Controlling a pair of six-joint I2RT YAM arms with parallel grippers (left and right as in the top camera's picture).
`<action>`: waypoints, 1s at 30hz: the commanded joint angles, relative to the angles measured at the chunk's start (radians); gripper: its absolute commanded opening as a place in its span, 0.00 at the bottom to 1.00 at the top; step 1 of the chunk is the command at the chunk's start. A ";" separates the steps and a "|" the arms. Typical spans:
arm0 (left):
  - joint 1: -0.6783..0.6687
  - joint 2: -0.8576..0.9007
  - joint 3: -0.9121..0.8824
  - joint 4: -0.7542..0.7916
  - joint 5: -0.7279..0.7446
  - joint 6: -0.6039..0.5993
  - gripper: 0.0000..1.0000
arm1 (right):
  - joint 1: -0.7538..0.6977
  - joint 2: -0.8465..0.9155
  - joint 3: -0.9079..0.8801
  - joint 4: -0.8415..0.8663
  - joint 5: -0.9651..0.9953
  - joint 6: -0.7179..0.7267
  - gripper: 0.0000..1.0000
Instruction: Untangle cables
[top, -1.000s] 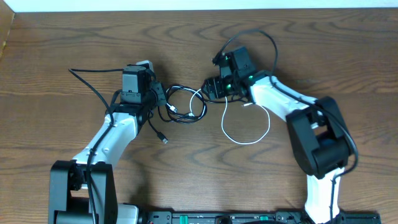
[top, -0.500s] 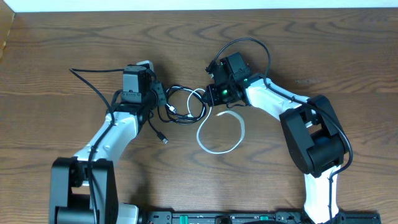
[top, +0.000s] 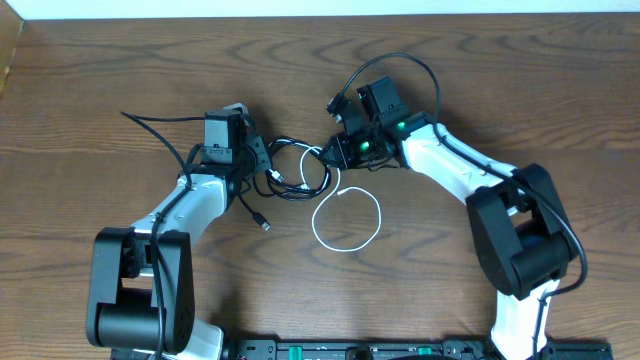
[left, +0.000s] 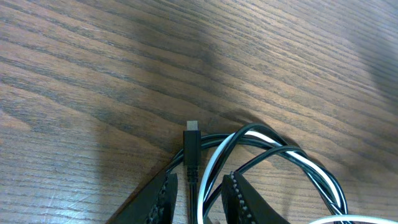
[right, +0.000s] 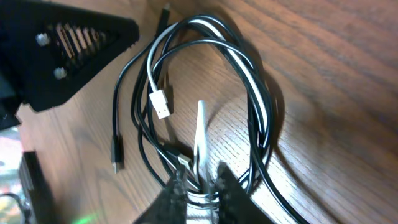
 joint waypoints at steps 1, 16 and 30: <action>-0.002 0.023 -0.010 0.002 -0.003 -0.047 0.29 | 0.003 -0.017 0.003 -0.026 0.124 -0.023 0.20; -0.002 0.092 -0.010 0.038 -0.003 -0.060 0.29 | 0.030 0.036 0.003 -0.116 0.258 0.005 0.50; -0.002 0.091 -0.010 0.085 0.154 -0.058 0.08 | 0.121 0.097 0.003 -0.161 0.223 0.161 0.23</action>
